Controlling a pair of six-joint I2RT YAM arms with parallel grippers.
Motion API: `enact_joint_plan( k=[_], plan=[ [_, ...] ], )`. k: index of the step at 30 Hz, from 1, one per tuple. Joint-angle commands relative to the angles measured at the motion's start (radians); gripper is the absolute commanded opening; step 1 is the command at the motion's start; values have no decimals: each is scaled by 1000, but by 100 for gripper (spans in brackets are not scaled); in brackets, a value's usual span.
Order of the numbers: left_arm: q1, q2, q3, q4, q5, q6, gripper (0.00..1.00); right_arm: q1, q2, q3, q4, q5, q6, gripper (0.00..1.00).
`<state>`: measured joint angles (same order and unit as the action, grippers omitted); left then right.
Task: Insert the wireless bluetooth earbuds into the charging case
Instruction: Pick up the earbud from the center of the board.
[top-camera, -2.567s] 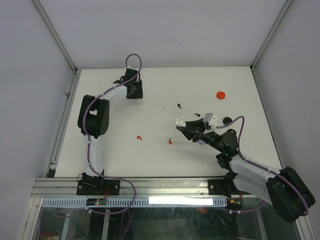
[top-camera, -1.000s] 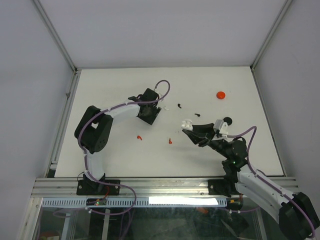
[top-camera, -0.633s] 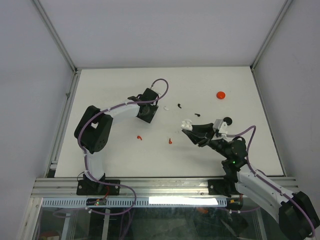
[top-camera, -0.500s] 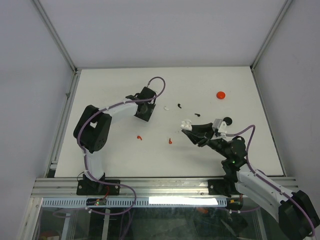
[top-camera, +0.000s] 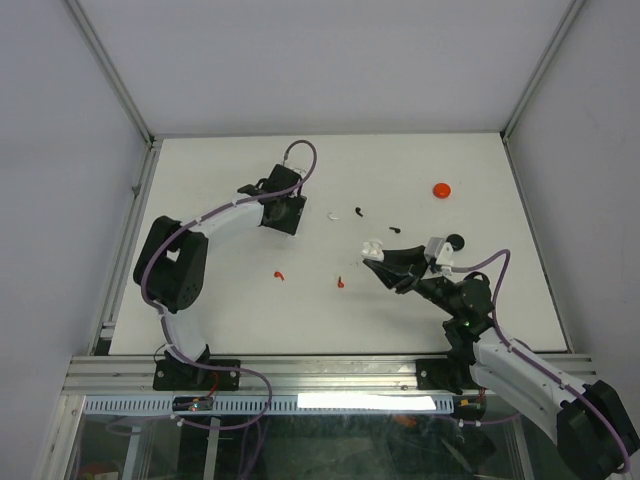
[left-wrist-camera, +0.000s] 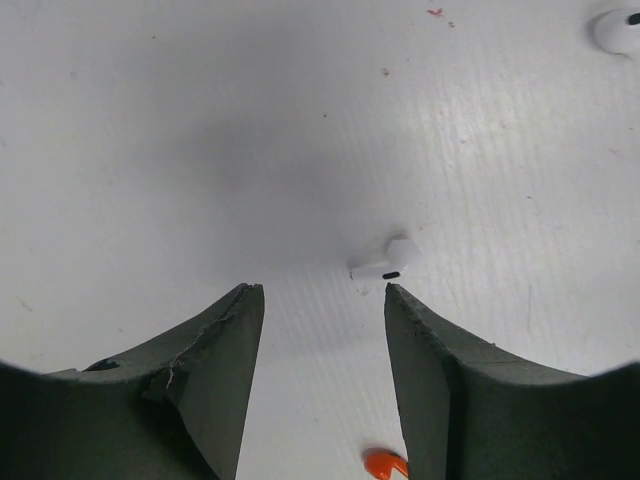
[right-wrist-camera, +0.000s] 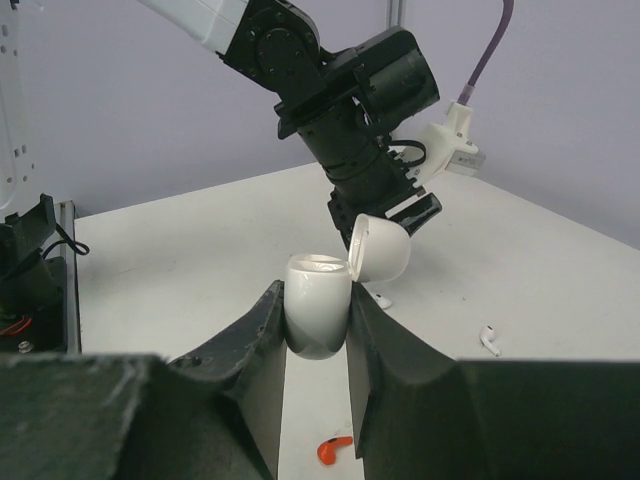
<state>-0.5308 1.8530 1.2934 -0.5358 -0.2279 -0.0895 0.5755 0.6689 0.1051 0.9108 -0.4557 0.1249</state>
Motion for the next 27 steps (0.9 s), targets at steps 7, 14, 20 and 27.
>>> enact_joint_plan(
  k=[7,14,20,27],
  plan=[
    [0,26,98,-2,259,113,54,-4,13,12,32,-1,19,0],
    [8,98,135,-21,299,114,54,-3,-10,11,6,2,17,0],
    [5,102,117,-70,261,76,54,-4,-10,10,6,6,15,0],
    [-13,76,100,-97,260,43,49,-4,0,11,17,5,16,0]
  ],
)
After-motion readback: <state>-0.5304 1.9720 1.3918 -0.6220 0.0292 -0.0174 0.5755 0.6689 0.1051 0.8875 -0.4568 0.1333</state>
